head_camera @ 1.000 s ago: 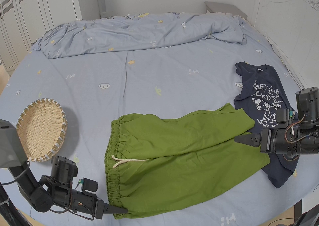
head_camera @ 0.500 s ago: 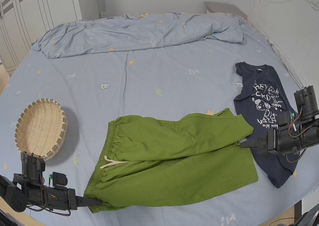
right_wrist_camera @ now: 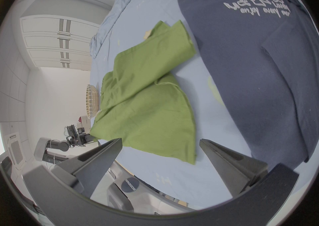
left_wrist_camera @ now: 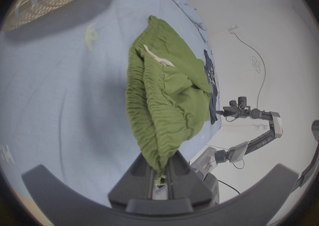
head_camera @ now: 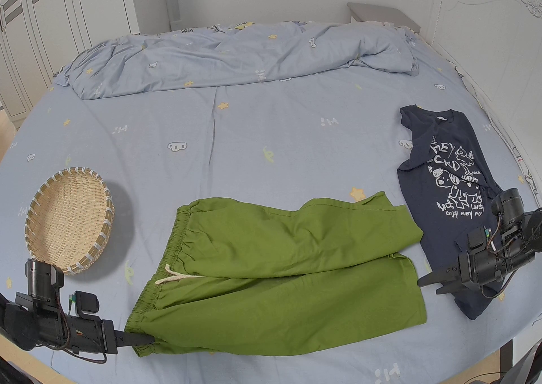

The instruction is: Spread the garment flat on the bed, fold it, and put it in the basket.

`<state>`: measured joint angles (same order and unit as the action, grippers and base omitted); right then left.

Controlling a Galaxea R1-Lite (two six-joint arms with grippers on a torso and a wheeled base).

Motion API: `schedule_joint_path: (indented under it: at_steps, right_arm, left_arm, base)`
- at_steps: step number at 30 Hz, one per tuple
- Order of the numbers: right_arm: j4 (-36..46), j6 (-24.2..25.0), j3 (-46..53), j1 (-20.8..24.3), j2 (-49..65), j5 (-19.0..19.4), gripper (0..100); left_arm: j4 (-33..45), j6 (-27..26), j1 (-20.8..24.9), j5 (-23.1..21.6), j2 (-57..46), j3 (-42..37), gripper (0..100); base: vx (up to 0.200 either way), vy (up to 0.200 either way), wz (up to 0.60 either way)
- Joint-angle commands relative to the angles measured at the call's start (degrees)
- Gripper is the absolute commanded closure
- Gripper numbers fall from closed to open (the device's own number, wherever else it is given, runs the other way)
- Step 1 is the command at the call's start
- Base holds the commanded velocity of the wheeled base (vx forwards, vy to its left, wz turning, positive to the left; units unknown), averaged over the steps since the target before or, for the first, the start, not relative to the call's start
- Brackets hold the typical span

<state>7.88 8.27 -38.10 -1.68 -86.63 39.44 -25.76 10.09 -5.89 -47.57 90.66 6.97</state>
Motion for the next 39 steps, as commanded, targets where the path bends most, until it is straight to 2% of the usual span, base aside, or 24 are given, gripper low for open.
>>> schedule_joint_path:
  at_steps: [1, 10, 11, 21, 28, 39]
  right_arm:
    - [0.1, -2.9, 2.3, -3.0, -4.3, 1.4, 0]
    - [-0.6, -3.1, 2.1, -2.0, -8.4, 4.0, 0]
    - [-1.1, -3.0, 2.2, -0.9, -8.6, 4.3, 0]
    - [-3.5, -2.9, 2.5, 2.8, -11.8, 4.4, 0]
    - [-8.8, -2.8, 5.0, 3.5, -14.0, 4.2, 0]
    - [-10.9, -2.7, 5.1, 4.0, -14.8, 5.0, 0]
  left_arm:
    - [0.4, -0.8, -3.0, 0.0, 2.9, 1.1, 100]
    - [0.4, -0.8, -2.9, 0.1, 3.1, 1.1, 100]
    - [0.4, -0.8, -2.9, 0.1, 3.1, 1.1, 100]
    - [0.4, -0.8, -2.9, 0.1, 3.3, 1.2, 100]
    - [0.3, -0.8, -2.9, 0.1, 4.0, 1.2, 100]
    - [0.3, -0.9, -2.7, 0.1, 4.0, 1.2, 100]
  base:
    - [0.000, 0.000, 0.00]
    - [0.000, 0.000, 0.00]
    - [0.000, 0.000, 0.00]
    - [0.000, 0.000, 0.00]
    - [0.000, 0.000, 0.00]
    - [0.000, 0.000, 0.00]
